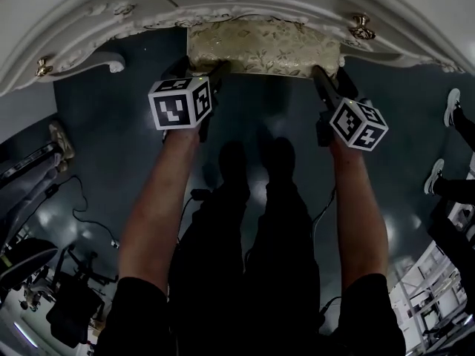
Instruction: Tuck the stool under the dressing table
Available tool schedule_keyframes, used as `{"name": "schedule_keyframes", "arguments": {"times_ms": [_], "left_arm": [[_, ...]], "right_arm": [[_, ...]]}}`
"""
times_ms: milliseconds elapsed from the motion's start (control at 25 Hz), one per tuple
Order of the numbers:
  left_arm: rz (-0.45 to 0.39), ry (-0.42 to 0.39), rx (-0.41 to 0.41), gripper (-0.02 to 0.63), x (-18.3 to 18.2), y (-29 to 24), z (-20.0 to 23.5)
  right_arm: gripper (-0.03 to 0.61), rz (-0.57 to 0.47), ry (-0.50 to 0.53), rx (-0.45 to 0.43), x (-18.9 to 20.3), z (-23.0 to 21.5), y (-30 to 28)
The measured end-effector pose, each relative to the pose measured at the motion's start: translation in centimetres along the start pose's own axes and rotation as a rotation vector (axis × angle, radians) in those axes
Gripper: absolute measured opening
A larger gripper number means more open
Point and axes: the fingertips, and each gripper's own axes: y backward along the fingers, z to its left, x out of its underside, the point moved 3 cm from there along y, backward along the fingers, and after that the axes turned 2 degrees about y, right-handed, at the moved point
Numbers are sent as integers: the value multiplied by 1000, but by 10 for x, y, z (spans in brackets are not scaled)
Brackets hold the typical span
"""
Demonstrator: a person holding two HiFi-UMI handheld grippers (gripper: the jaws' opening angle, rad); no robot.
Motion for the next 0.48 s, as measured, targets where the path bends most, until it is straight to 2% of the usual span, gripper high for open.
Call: {"name": "schedule_keyframes", "arguments": {"times_ms": [480], "left_arm": [[-195, -1, -2, 416, -43, -30, 4]], "right_arm": [[301, -159, 23, -8, -40, -17, -38]]}}
